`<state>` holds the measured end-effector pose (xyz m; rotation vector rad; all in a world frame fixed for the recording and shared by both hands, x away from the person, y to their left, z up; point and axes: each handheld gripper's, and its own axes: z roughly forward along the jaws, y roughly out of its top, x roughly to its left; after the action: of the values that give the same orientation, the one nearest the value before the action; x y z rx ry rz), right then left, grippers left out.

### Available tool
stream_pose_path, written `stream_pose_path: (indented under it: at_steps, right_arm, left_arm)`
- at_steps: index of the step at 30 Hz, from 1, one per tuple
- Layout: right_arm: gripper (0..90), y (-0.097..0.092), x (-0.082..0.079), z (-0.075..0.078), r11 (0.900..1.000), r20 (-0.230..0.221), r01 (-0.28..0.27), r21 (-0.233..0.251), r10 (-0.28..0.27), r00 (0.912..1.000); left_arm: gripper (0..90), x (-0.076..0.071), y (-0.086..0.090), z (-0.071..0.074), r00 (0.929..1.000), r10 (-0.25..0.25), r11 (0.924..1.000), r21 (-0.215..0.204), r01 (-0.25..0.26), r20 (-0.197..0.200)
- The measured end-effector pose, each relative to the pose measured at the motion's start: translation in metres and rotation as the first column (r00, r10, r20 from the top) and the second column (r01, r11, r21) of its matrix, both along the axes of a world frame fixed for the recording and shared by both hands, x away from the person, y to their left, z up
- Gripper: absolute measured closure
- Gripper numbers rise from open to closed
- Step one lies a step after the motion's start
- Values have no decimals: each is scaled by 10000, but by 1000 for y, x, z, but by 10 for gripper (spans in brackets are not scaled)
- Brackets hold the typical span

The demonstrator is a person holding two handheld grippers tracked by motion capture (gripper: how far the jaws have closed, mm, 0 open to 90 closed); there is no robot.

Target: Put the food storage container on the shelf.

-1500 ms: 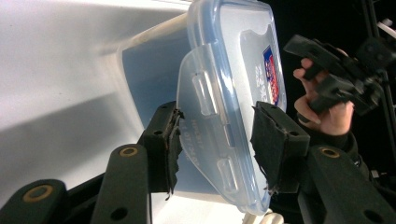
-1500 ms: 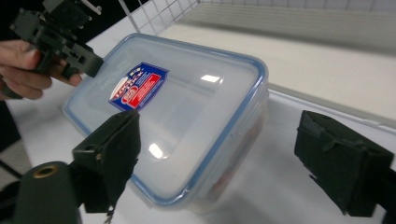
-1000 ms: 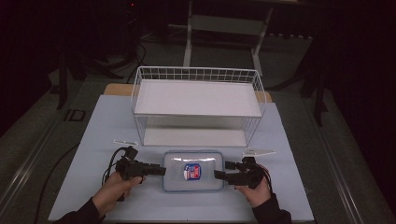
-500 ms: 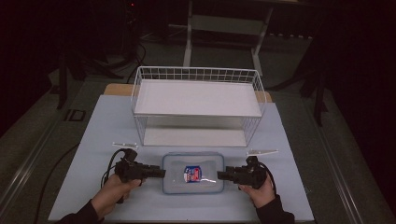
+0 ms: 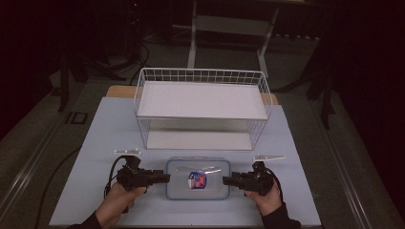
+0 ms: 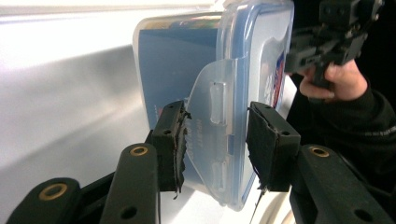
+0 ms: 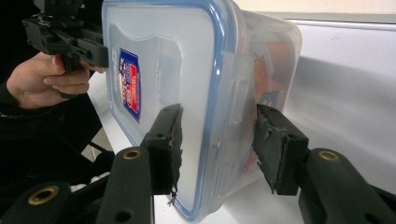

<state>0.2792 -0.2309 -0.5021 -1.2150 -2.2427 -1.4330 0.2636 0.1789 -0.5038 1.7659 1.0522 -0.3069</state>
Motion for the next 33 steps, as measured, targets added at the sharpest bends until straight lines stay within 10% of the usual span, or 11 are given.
stream_pose_path:
  at_steps: [19, 33]
  right_arm:
    - [531, -9, 39, 45, 9981, 936, 566, 259, -588, 9939]
    - [528, -18, 77, 30, 9937, 1014, 1092, 234, -1111, 9886]
  left_arm:
    - [572, 43, -12, 40, 9901, 596, 9978, -376, -552, 1268]
    - [554, 80, -28, 15, 9834, 1141, 9933, -361, -1101, 1413]
